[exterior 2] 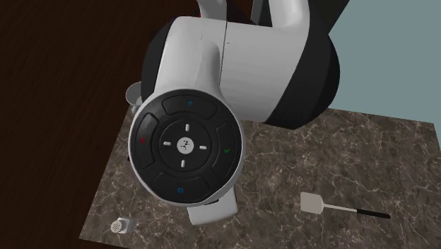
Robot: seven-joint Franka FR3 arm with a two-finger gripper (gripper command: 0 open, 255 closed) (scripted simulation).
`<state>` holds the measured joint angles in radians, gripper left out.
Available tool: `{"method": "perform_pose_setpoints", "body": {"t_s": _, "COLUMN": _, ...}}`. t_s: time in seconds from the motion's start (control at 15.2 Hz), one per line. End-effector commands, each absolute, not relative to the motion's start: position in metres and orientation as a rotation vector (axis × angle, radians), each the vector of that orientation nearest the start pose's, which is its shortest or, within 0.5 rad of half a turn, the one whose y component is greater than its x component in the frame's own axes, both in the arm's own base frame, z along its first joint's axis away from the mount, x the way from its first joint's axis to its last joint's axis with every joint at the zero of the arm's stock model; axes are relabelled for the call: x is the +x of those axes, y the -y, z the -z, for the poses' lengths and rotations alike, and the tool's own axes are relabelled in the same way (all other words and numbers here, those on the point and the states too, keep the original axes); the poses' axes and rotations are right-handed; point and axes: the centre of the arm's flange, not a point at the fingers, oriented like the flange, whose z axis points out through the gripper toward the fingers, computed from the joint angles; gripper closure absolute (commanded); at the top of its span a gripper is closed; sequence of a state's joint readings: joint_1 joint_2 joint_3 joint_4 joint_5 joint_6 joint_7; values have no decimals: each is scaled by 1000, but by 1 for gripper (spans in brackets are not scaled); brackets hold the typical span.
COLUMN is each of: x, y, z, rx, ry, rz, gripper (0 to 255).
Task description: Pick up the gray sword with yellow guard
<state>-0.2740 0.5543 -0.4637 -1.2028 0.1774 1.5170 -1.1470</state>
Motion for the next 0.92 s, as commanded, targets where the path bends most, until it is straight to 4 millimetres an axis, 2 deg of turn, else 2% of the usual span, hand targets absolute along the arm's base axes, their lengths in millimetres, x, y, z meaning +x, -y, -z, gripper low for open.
{"method": "perform_pose_setpoints", "body": {"t_s": 0.0, "x": 566, "y": 386, "z": -480, "rx": -2946, "ry": 660, "rz": -246, "gripper": 255}}
{"method": "perform_pose_setpoints", "body": {"t_s": 0.73, "x": 566, "y": 386, "z": -538, "rx": -2946, "ry": 660, "rz": -246, "gripper": 255}}
{"method": "perform_pose_setpoints", "body": {"t_s": 0.86, "x": 566, "y": 386, "z": -539, "rx": -2946, "ry": 660, "rz": -246, "gripper": 255}}
